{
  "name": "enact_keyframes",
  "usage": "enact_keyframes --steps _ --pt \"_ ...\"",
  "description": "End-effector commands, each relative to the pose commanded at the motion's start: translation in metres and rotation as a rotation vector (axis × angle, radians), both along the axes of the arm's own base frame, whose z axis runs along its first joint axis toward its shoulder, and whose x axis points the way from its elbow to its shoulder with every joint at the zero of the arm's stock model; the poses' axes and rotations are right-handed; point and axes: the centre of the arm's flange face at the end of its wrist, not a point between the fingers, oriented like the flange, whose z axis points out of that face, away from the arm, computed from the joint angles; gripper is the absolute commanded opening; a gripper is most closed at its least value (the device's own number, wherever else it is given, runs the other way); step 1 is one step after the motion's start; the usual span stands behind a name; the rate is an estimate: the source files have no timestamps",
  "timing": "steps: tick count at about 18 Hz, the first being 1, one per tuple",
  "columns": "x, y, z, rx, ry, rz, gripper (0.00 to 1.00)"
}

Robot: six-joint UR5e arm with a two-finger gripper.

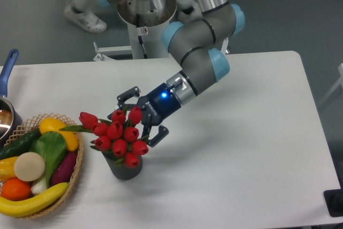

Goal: Insert the flowers into the vase

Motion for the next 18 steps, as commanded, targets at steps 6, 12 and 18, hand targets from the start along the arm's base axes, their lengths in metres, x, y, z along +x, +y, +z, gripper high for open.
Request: enact_keyframes --steps 6,12,18 --pt "-0.015 -0.042 0.027 -0.072 0.122 0.092 1.0" --pt "-0.049 -0.112 0.072 -0.13 0.258 0.267 1.0" --pt "-0.063 -0.165 0.13 -0.376 0.513 0.432 1.0"
